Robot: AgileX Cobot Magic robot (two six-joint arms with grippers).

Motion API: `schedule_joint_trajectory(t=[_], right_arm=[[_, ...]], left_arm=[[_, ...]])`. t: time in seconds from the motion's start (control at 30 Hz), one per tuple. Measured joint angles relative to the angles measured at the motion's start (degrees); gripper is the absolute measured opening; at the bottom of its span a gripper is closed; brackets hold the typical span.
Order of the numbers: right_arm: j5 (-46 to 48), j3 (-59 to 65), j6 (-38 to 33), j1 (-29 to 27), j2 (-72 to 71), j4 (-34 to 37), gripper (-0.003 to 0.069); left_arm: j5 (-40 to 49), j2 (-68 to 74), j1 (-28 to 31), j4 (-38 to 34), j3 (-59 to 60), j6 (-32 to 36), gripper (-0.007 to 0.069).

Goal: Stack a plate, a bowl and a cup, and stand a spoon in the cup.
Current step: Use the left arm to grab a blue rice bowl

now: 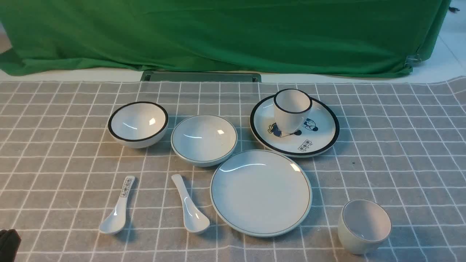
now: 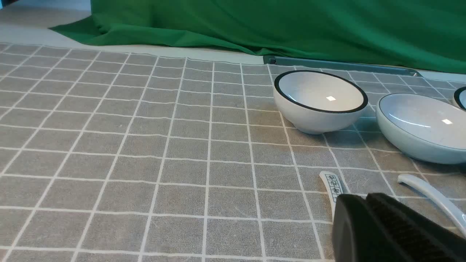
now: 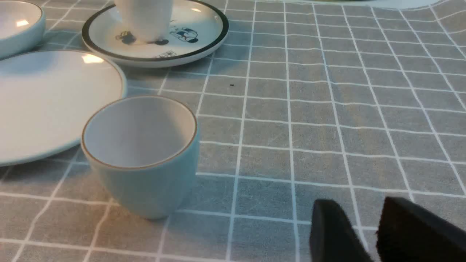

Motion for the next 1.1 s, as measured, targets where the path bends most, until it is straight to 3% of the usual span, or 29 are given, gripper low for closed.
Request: schedule_joint_trajectory(t=[0.77,0.97,1.1], right_arm=[[0.00,0.00,0.00,0.00,0.00,0.00,0.0242],[0.00,0.00,0.00,0.00,0.00,0.00,0.0242],[0.00,0.00,0.00,0.00,0.00,0.00,0.0242]], left_arm=[[-0.81,0.00,0.00,-0.14,0.00,-0.11,0.0013],[-12.96,0.00,0.00,-15.84,0.00,-9.83,0.0013],[-19.84,0.00,-0.07,-20.36,0.00,-14.74,0.0013]])
